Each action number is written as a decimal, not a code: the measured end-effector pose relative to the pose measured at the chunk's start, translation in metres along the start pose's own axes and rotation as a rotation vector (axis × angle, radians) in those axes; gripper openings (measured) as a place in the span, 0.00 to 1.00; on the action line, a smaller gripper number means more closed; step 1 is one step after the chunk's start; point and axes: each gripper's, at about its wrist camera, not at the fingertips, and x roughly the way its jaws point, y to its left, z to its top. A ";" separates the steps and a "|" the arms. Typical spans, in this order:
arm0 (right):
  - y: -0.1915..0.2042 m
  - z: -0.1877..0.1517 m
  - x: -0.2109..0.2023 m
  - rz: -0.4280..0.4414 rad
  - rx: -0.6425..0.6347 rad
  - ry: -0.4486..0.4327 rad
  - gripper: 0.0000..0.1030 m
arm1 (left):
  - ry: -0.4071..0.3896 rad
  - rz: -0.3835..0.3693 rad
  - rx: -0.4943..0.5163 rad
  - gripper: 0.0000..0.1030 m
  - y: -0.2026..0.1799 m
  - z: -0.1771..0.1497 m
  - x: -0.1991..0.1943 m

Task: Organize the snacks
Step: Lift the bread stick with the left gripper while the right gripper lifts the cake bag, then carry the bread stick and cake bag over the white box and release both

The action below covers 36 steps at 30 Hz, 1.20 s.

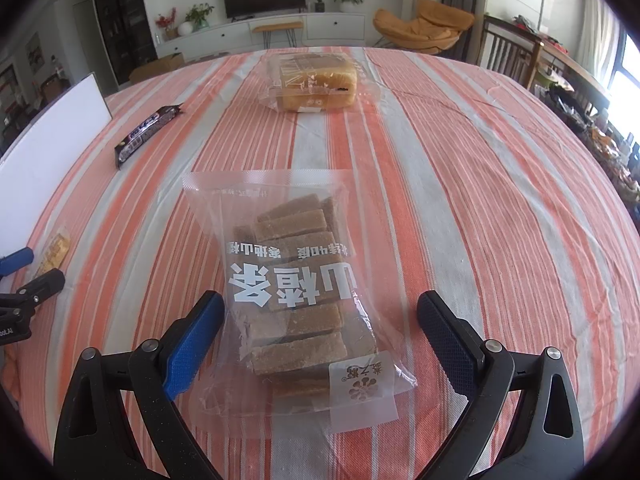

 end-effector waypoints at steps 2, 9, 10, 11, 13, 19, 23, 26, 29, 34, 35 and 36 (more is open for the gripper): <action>0.000 0.000 0.000 0.000 0.000 0.000 0.96 | 0.000 0.000 0.000 1.00 0.000 0.000 0.000; 0.001 0.003 0.001 0.001 -0.017 0.031 0.96 | 0.105 -0.024 0.034 1.00 -0.004 0.005 0.001; 0.000 0.008 0.004 0.015 -0.035 0.080 0.96 | 0.135 -0.037 0.056 1.00 -0.008 0.006 0.001; -0.002 0.016 0.007 0.031 -0.048 0.148 0.96 | 0.159 -0.046 0.074 1.00 -0.011 0.006 0.001; -0.005 0.034 0.015 0.052 -0.050 0.279 0.95 | 0.178 -0.054 0.082 0.99 -0.014 0.007 0.000; -0.004 0.048 0.023 0.024 -0.062 0.359 0.65 | 0.128 -0.114 0.071 0.27 -0.010 0.006 -0.019; -0.017 0.038 0.008 0.110 0.052 0.353 0.51 | 0.111 -0.212 -0.015 0.27 0.003 -0.004 -0.035; -0.030 0.029 -0.012 0.189 0.137 0.302 0.51 | 0.088 -0.284 -0.065 0.27 0.006 -0.012 -0.052; -0.037 0.022 -0.032 0.239 0.191 0.250 0.51 | 0.071 -0.342 -0.108 0.27 0.005 -0.015 -0.069; -0.018 0.021 -0.051 0.254 0.210 0.253 0.51 | 0.018 -0.459 -0.192 0.27 0.015 -0.009 -0.114; -0.004 0.028 -0.059 0.283 0.196 0.237 0.51 | -0.006 -0.477 -0.205 0.27 0.021 -0.007 -0.127; 0.009 0.035 -0.068 0.313 0.178 0.221 0.51 | -0.032 -0.492 -0.219 0.27 0.028 -0.005 -0.141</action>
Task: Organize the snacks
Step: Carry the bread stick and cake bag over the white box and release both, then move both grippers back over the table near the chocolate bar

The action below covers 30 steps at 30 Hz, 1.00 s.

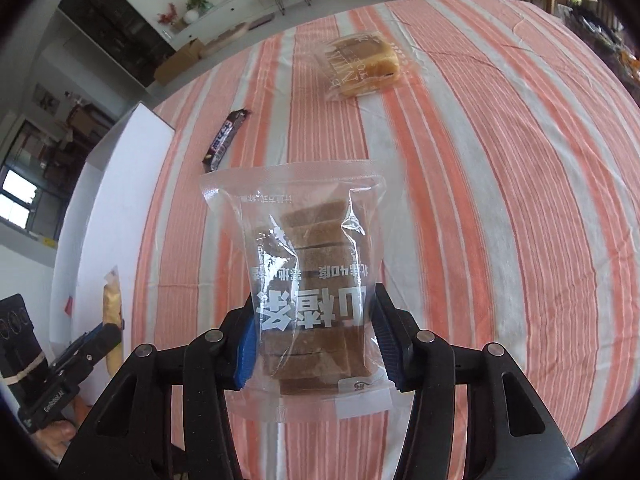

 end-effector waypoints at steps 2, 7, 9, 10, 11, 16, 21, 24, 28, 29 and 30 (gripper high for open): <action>0.051 0.012 -0.012 0.083 -0.063 -0.022 0.51 | -0.059 -0.018 -0.014 0.27 0.004 0.009 -0.035; 0.195 0.022 -0.038 0.323 -0.263 -0.057 0.52 | -0.218 0.122 -0.034 0.27 0.047 0.027 -0.130; 0.251 0.018 -0.036 0.397 -0.336 -0.045 0.53 | -0.259 0.242 -0.065 0.28 0.075 0.026 -0.159; 0.274 0.015 -0.031 0.431 -0.360 -0.028 0.59 | -0.273 0.326 -0.079 0.28 0.089 0.024 -0.170; 0.295 0.010 -0.022 0.463 -0.379 -0.003 0.63 | -0.283 0.422 -0.095 0.32 0.104 0.021 -0.178; 0.337 -0.004 0.022 0.482 -0.417 0.066 0.75 | -0.277 0.674 -0.250 0.89 0.174 -0.008 -0.190; 0.261 -0.003 0.024 0.319 -0.373 -0.072 0.75 | -0.270 0.625 -0.231 0.90 0.162 -0.017 -0.173; 0.180 0.001 0.036 0.069 -0.316 -0.152 0.76 | -0.249 0.517 -0.113 0.90 0.114 -0.008 -0.145; 0.053 -0.007 0.054 -0.226 -0.137 -0.184 0.76 | -0.167 0.317 0.076 0.97 0.035 -0.005 -0.098; 0.027 -0.011 0.054 -0.270 -0.090 -0.187 0.76 | -0.138 0.275 0.120 0.98 0.017 -0.007 -0.080; 0.004 -0.016 0.053 -0.308 -0.049 -0.192 0.76 | -0.101 0.241 0.155 0.98 -0.001 -0.006 -0.061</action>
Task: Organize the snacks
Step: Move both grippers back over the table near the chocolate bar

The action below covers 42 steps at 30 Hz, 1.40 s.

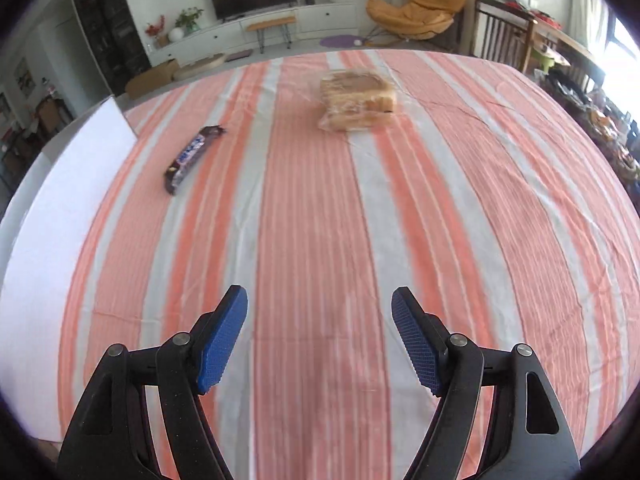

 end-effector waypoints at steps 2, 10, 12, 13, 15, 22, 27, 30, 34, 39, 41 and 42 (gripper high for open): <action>-0.034 -0.004 0.005 -0.057 0.061 -0.009 0.76 | 0.057 -0.053 0.066 0.98 -0.035 -0.004 0.034; -0.071 -0.017 0.004 -0.117 0.123 -0.084 0.76 | 0.192 0.089 0.137 0.98 -0.075 -0.015 0.177; -0.069 -0.020 0.004 -0.146 0.114 -0.090 0.78 | 0.185 0.132 0.133 0.98 -0.071 -0.014 0.196; -0.068 -0.020 0.006 -0.154 0.102 -0.085 0.80 | 0.183 0.144 0.123 0.98 -0.067 -0.012 0.203; -0.064 -0.020 0.008 -0.170 0.081 -0.081 0.82 | 0.163 0.174 0.127 0.98 -0.061 -0.013 0.210; -0.069 -0.020 0.010 -0.162 0.088 -0.080 0.84 | 0.146 0.199 0.137 1.00 -0.060 -0.012 0.222; -0.068 -0.021 0.009 -0.162 0.087 -0.079 0.85 | 0.146 0.199 0.137 1.00 -0.060 -0.012 0.222; -0.068 -0.021 0.009 -0.162 0.087 -0.079 0.85 | 0.146 0.199 0.137 1.00 -0.061 -0.012 0.222; -0.068 -0.021 0.009 -0.162 0.087 -0.079 0.85 | 0.146 0.199 0.137 1.00 -0.061 -0.012 0.222; -0.069 -0.021 0.009 -0.161 0.086 -0.079 0.86 | 0.146 0.199 0.137 1.00 -0.060 -0.012 0.221; -0.068 -0.021 0.009 -0.162 0.087 -0.079 0.86 | 0.146 0.199 0.137 1.00 -0.060 -0.012 0.221; -0.068 -0.021 0.009 -0.162 0.087 -0.079 0.86 | 0.146 0.199 0.137 1.00 -0.060 -0.012 0.221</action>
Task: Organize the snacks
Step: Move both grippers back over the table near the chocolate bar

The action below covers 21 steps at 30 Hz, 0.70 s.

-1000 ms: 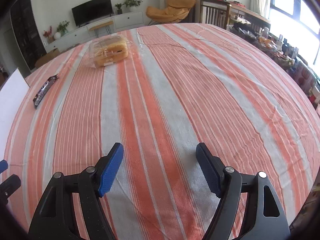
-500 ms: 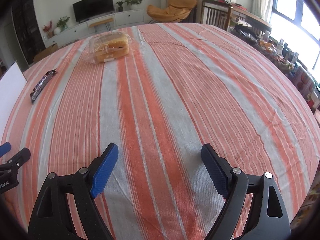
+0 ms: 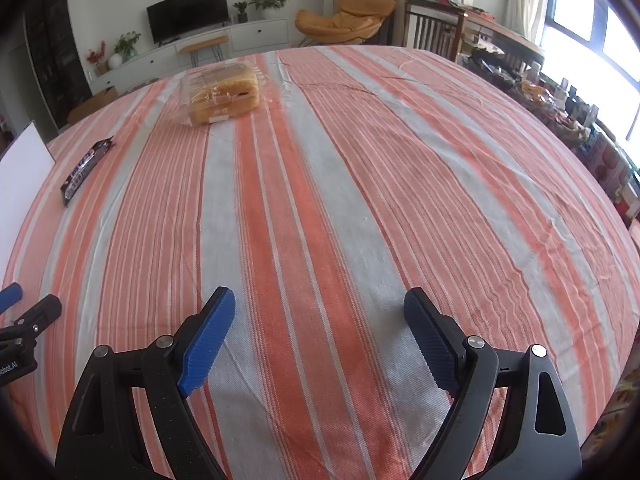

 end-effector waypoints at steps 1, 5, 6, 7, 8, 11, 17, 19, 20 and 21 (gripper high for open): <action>0.000 0.000 0.000 0.000 0.000 0.000 0.86 | 0.000 0.000 0.000 1.00 0.000 0.000 0.000; -0.001 0.000 0.000 0.000 0.000 0.000 0.86 | 0.000 0.000 0.000 1.00 0.000 0.000 0.000; 0.000 0.000 0.000 0.000 0.000 0.000 0.86 | 0.000 0.000 0.000 1.00 0.000 0.000 0.000; 0.000 0.000 0.000 0.000 0.000 0.000 0.86 | 0.000 0.000 0.000 1.00 0.000 0.000 0.000; 0.000 0.000 0.000 0.000 0.000 0.000 0.86 | 0.000 0.000 0.000 1.00 0.000 0.000 0.000; 0.000 0.000 0.000 0.000 0.000 0.000 0.86 | 0.000 0.000 0.000 1.00 0.000 0.000 0.000; 0.000 0.000 0.000 0.000 0.000 0.000 0.86 | 0.000 0.000 0.000 1.00 0.000 0.000 0.000; -0.001 0.000 0.000 0.001 -0.001 0.001 0.87 | 0.000 0.000 0.000 1.00 0.000 0.000 0.000; 0.000 0.000 0.000 0.001 0.000 0.000 0.87 | 0.000 0.000 0.000 1.00 0.000 0.000 0.000; 0.000 0.000 0.000 0.001 0.000 0.000 0.87 | 0.000 -0.002 -0.001 1.00 0.000 0.000 0.000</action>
